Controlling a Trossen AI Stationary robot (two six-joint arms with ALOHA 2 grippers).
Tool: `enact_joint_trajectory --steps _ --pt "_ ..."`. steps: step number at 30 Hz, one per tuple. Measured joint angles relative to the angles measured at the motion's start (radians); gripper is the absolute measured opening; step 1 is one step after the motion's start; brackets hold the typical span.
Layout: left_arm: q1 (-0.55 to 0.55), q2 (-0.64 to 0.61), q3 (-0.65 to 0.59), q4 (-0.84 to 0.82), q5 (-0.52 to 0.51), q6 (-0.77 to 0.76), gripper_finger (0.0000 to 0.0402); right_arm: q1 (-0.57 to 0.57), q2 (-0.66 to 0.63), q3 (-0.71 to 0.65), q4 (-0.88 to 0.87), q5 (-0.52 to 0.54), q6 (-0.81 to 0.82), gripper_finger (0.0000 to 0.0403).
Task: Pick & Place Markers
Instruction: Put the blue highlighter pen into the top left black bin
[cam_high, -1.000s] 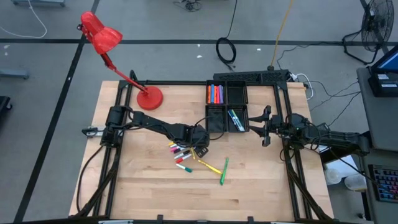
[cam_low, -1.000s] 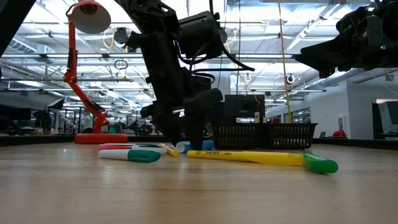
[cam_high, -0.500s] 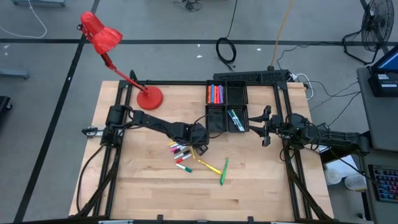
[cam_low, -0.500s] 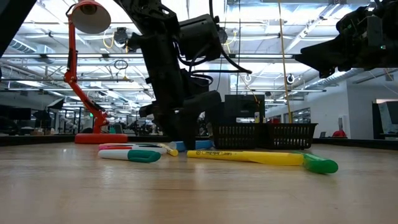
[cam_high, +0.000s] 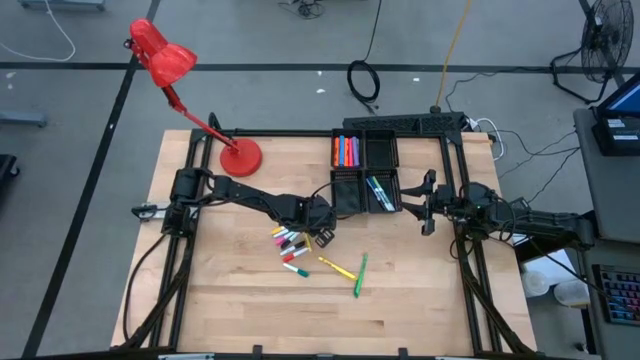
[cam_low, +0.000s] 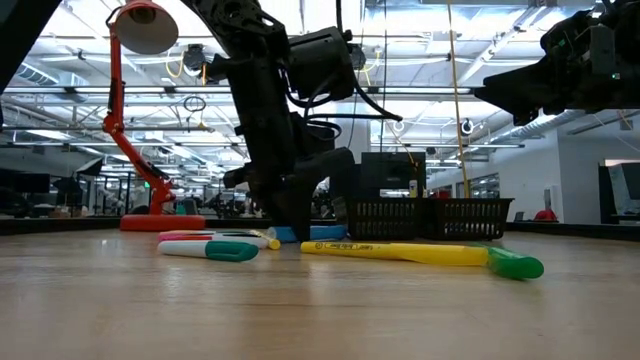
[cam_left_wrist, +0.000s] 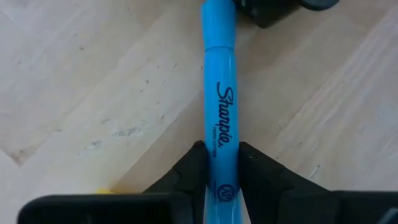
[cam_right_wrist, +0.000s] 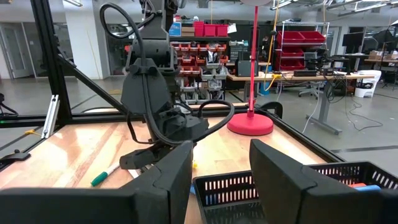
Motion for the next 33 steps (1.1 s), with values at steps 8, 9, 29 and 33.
enact_joint_trajectory --steps 8,9,29,33 --pt "0.003 -0.06 -0.002 -0.031 -0.076 0.01 0.0067 0.0 0.0 0.0 0.0 0.0 0.0 0.0146" --pt "0.002 -0.067 -0.002 -0.049 -0.09 0.009 0.0067 0.0 0.0 0.0 0.0 0.0 0.0 0.0146" --pt "0.003 -0.14 0.001 -0.091 -0.216 0.027 0.0078 0.0 0.0 0.0 0.0 0.0 0.0 0.0146" --pt "0.006 -0.207 0.001 -0.036 -0.25 0.062 0.0077 0.0 0.0 0.0 0.0 0.0 0.0 0.0146"
